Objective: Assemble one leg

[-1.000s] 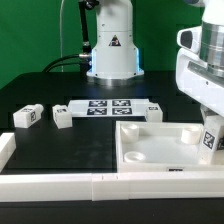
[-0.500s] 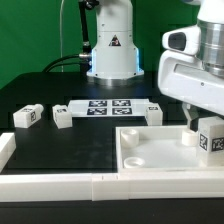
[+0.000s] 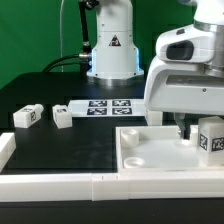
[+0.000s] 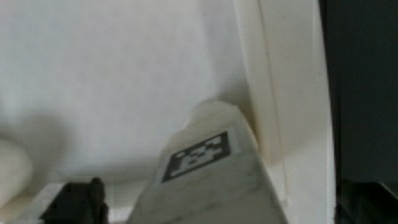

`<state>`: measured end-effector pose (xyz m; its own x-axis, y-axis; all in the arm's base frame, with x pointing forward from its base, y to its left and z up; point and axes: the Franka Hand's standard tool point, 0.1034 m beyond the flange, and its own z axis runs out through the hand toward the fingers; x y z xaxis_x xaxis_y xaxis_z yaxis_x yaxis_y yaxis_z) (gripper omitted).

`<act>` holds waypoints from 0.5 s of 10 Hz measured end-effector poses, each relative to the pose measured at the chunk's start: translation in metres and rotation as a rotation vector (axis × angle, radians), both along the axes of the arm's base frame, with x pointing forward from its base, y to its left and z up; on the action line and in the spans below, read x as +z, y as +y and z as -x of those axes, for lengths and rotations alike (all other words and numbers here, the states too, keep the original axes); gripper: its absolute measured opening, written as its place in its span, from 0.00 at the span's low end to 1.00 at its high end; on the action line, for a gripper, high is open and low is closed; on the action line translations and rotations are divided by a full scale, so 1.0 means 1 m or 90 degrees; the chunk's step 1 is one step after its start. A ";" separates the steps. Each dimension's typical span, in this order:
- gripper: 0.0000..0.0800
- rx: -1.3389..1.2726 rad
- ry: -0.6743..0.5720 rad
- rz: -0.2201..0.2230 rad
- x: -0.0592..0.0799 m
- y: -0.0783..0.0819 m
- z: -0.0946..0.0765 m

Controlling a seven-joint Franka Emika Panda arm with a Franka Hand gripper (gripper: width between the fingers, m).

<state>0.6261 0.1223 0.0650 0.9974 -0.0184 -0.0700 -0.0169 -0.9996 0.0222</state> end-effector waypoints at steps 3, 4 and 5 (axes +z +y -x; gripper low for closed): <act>0.70 0.066 0.001 -0.003 0.000 -0.001 0.000; 0.46 0.066 0.001 -0.003 0.000 -0.001 0.000; 0.36 0.066 0.001 -0.003 0.000 -0.001 0.000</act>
Offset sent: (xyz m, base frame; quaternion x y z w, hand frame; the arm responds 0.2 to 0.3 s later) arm 0.0000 0.0000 0.0000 0.0000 0.0000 0.0000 1.0000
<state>0.6263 0.1208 0.0649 0.9937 0.0856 -0.0717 0.0870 -0.9961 0.0168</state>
